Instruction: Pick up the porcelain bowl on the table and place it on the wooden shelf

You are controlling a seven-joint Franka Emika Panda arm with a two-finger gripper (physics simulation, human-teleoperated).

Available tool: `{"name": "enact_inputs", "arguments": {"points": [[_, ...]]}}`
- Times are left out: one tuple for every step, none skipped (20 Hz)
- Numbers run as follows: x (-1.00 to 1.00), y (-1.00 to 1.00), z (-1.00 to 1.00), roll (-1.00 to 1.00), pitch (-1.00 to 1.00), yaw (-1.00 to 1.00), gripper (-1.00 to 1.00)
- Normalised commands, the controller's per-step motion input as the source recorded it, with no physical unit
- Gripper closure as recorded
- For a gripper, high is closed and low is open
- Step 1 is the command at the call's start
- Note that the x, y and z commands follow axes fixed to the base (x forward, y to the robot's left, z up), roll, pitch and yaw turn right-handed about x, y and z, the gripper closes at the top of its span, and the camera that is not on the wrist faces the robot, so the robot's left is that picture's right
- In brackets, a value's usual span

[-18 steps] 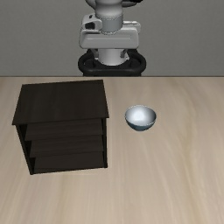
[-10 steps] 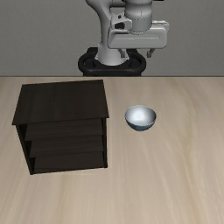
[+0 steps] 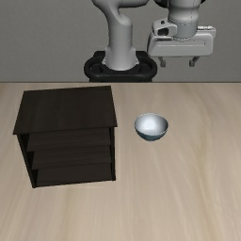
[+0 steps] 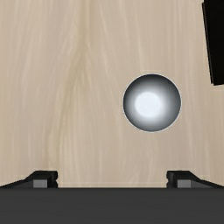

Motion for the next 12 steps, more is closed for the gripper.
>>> {"name": "enact_inputs", "arguments": {"points": [[1.00,0.00,0.00,0.00,0.00,0.00,-1.00],[1.00,0.00,0.00,0.00,0.00,0.00,-1.00],[1.00,0.00,0.00,0.00,0.00,0.00,-1.00],[0.00,-1.00,0.00,0.00,0.00,0.00,-1.00],[1.00,0.00,0.00,0.00,0.00,0.00,-1.00],[0.00,-1.00,0.00,0.00,0.00,0.00,-1.00],[0.00,0.00,-1.00,0.00,0.00,0.00,-1.00],[0.00,0.00,-1.00,0.00,0.00,0.00,-1.00],[0.00,0.00,-1.00,0.00,0.00,0.00,-1.00],[0.00,0.00,-1.00,0.00,0.00,0.00,-1.00],[0.00,0.00,-1.00,0.00,0.00,0.00,-1.00],[0.00,0.00,-1.00,0.00,0.00,0.00,-1.00]]}}
